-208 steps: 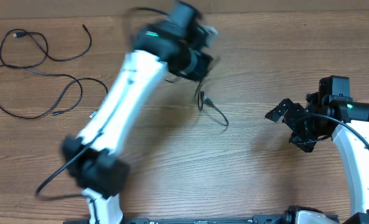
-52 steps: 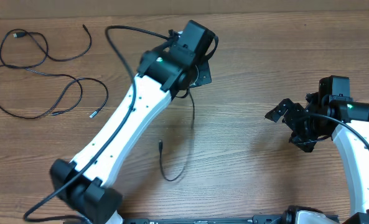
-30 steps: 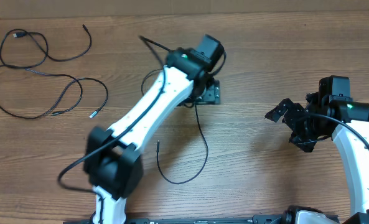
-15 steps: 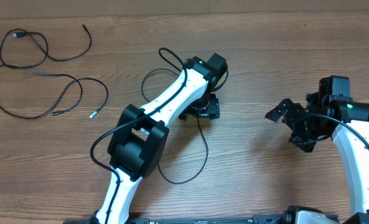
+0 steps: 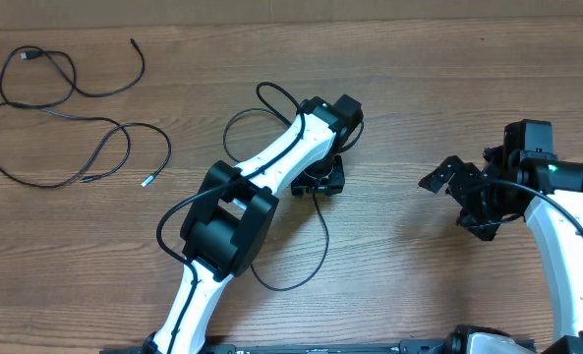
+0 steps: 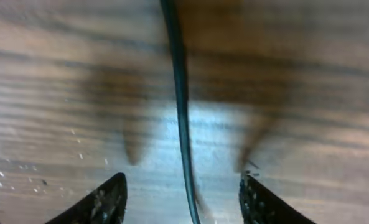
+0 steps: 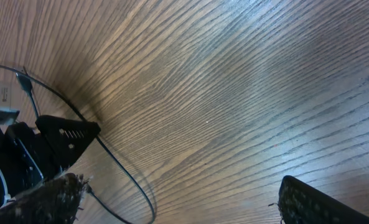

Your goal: Untangle cables

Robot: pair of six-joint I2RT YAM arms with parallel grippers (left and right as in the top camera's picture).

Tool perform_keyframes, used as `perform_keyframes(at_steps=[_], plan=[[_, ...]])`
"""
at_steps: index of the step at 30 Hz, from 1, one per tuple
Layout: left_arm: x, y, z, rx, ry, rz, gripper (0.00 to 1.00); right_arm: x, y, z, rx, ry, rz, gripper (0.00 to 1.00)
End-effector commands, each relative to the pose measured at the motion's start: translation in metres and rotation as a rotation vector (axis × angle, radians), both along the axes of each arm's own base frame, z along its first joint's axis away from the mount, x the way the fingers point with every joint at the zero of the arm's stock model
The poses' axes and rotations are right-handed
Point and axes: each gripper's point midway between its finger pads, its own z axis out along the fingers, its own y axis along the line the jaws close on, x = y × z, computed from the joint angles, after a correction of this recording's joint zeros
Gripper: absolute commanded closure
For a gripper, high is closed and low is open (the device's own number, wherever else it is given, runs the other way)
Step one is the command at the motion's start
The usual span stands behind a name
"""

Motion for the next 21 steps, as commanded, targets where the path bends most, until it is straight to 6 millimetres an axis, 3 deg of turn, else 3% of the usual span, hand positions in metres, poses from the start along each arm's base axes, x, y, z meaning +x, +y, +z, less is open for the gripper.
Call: perform_keyframes(at_steps=[1,11,19,21], plan=[[0.014,0.017,-0.009,0.11,-0.078,-0.004,0.39,-0.001,-0.001,-0.001,-0.004,-0.001,0.003,0.0],[0.063,0.02,-0.01,0.055,-0.232,0.054,0.41,-0.001,-0.001,-0.001,-0.004,0.0,0.003,0.0],[0.068,0.02,-0.019,0.037,-0.246,0.065,0.43,-0.001,-0.001,-0.001,-0.004,0.0,0.003,0.0],[0.066,0.017,-0.021,0.018,-0.237,0.065,0.52,-0.001,-0.001,-0.001,-0.004,0.0,0.003,0.0]])
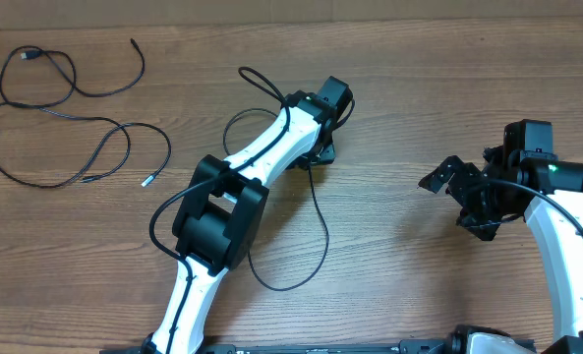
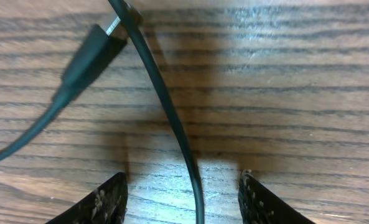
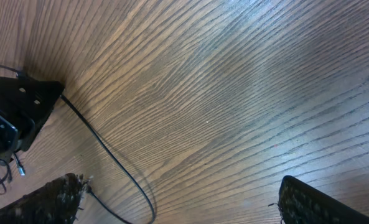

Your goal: Untangle cables

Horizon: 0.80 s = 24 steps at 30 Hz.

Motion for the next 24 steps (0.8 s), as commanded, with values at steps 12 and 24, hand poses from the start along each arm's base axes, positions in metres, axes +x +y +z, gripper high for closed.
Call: perform_keyframes(at_steps=[12,24], plan=[[-0.019,-0.01,-0.02,-0.045,0.087,-0.01,0.68,-0.001,-0.001,-0.001,-0.004,0.0,0.002,0.0],[-0.018,-0.01,-0.031,-0.035,0.092,-0.011,0.77,-0.001,-0.001,-0.001,-0.004,0.0,0.002,0.0]])
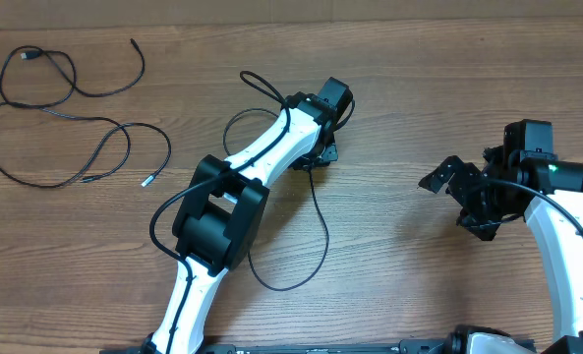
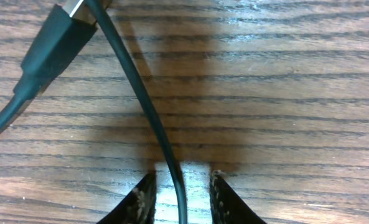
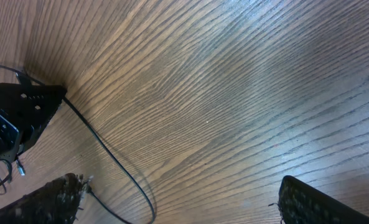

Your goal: Untangle cables

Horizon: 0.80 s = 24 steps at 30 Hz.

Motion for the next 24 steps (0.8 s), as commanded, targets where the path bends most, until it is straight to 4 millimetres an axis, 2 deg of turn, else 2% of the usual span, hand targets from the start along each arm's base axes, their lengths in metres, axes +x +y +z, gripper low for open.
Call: perform_keyframes(at_steps=[1,4,8,12,15,19,21,24], plan=[[-0.015,-0.001,-0.03,0.017,0.073,-0.012,0.81,-0.001,-0.001,-0.001,-0.004,-0.001,0.003,0.0],[-0.017,0.002,-0.038,0.028,0.089,-0.017,0.96,-0.001,-0.001,-0.001,-0.004,0.0,0.003,0.0],[-0.014,0.001,-0.034,0.029,0.079,-0.078,0.96,-0.001,-0.001,-0.001,-0.004,-0.001,0.003,0.0],[-0.005,-0.006,-0.002,0.003,0.039,-0.137,0.96,-0.001,-0.001,-0.001,-0.004,-0.001,0.003,0.0],[0.009,-0.015,0.046,-0.043,-0.046,-0.147,0.96,-0.001,-0.001,-0.001,-0.004,-0.001,0.003,0.0],[0.022,-0.026,0.128,-0.136,-0.206,-0.174,0.96,-0.001,-0.001,-0.001,-0.004,0.0,0.003,0.0],[0.023,-0.029,0.17,-0.188,-0.284,-0.189,0.96,-0.001,-0.001,-0.001,-0.004,0.0,0.003,0.0],[0.018,-0.024,0.222,-0.242,-0.381,-0.188,0.96,-0.001,-0.001,-0.001,-0.004,0.0,0.003,0.0]])
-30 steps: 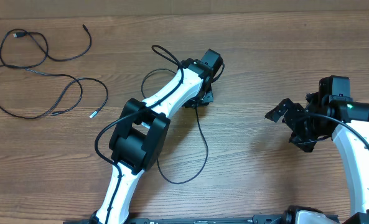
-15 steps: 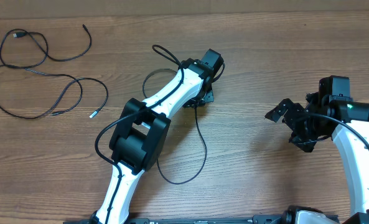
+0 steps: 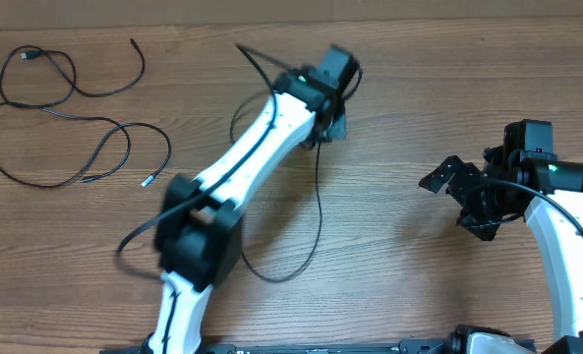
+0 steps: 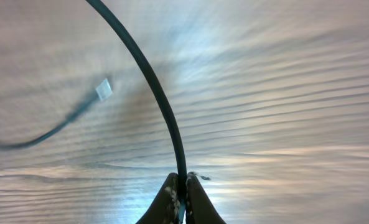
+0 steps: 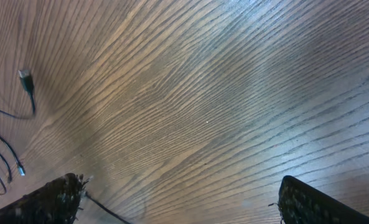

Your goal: Untangle cables

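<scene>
A long black cable [image 3: 318, 202] hangs from my left gripper [image 3: 328, 126] and curls into a loop near the table's front [image 3: 271, 279]. In the left wrist view my left gripper [image 4: 183, 186] is shut on the black cable [image 4: 153, 87], held above the table, with a blurred connector [image 4: 102, 90] below. A second black cable [image 3: 70, 123] lies coiled at the far left. My right gripper [image 3: 460, 204] hovers at the right, apart from both cables. In its own view the right gripper [image 5: 184, 205] is open and holds nothing.
The wooden table [image 3: 419, 88] fills all views. In the right wrist view a cable connector [image 5: 26, 79] and thin cable ends [image 5: 4, 152] show at the left edge. My left arm [image 3: 232, 167] stretches diagonally across the table's middle.
My left gripper has gone from nearly closed round the cable at the table surface to fully shut on it and raised. The arm reaches farther back. The right arm has not moved.
First my left gripper stood open astride the black cable at mid-table. Then it was farther back, still open, beside a connector. Then its jaws had narrowed round the cable. Now it is shut on the cable and lifted. The right gripper stayed open throughout.
</scene>
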Robot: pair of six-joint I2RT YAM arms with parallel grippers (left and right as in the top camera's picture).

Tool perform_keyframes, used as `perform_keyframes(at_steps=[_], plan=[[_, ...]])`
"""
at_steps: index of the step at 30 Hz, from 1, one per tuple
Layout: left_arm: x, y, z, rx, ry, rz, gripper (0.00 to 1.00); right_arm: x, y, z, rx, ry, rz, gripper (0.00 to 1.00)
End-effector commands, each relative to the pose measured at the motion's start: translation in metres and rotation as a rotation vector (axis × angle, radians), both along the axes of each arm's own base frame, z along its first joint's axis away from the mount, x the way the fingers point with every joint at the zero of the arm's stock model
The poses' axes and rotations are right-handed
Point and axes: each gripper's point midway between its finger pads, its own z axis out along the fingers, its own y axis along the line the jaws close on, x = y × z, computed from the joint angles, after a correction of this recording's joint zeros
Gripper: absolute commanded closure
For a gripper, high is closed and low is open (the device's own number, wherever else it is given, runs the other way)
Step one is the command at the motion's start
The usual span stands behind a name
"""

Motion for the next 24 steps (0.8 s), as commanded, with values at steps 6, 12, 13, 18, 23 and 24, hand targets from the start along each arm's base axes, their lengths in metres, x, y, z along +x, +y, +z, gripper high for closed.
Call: perform_keyframes(at_steps=[6,12,13,18,23,24], plan=[[-0.024,0.016,0.163,-0.182,-0.281,-0.048,0.96,-0.001,-0.001,-0.001,-0.004,0.0,0.003,0.0],[-0.049,0.013,0.206,-0.284,-0.332,-0.128,0.96,-0.001,-0.001,-0.001,-0.004,-0.001,0.003,0.0],[-0.053,0.013,0.213,-0.297,-0.343,-0.14,0.96,-0.001,-0.001,-0.001,-0.004,0.0,0.003,0.0],[-0.07,0.021,0.246,-0.383,-0.381,-0.18,0.96,-0.001,-0.001,-0.001,-0.004,0.0,0.003,0.0],[-0.086,0.039,0.278,-0.449,-0.433,-0.207,0.96,-0.001,-0.001,-0.001,-0.004,0.0,0.003,0.0],[-0.088,0.043,0.281,-0.449,-0.44,-0.205,0.96,-0.001,-0.001,-0.001,-0.004,0.0,0.003,0.0]])
